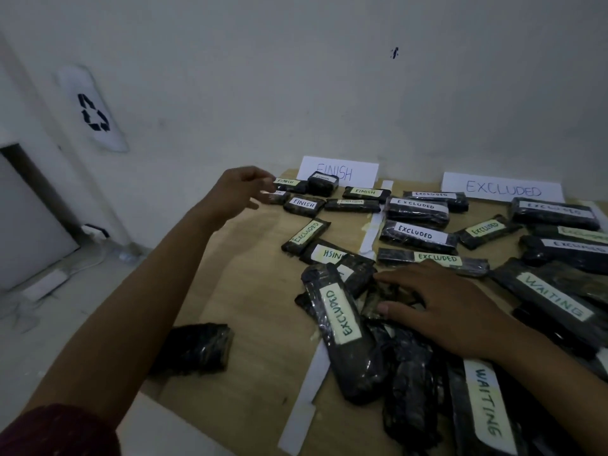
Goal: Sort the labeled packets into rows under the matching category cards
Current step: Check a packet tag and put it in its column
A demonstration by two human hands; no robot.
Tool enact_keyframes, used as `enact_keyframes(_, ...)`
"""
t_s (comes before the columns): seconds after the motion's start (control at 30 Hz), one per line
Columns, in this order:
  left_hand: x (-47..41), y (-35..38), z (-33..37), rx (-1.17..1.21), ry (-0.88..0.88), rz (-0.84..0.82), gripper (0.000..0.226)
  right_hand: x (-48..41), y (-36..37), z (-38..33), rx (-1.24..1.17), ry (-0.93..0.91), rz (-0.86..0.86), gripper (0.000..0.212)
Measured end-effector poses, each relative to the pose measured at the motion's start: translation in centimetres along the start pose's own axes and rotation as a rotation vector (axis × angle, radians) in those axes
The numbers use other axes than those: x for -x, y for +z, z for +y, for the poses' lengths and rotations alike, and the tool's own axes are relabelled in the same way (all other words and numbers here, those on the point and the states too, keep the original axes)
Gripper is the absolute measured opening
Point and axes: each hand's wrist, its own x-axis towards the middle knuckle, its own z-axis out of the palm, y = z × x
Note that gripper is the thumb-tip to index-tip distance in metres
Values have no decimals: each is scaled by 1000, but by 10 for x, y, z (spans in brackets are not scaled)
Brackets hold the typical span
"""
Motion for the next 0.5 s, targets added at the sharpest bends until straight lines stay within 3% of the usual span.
enact_keyframes(0.1, 17, -10, 20, 47, 49, 41, 16, 1, 1, 1, 1, -7, 9, 80)
enact_keyframes(0.2, 38, -15, 31, -15, 69, 35, 14, 1, 1, 1, -12, -5, 17, 74)
enact_keyframes(0.4, 129, -23, 23, -492, 104, -239, 7, 3, -2, -4, -1, -6, 15, 72)
enact_keyframes(0.5, 172, -32, 6, -778, -5, -423, 51, 2, -1, -4, -1, -9, 27, 72)
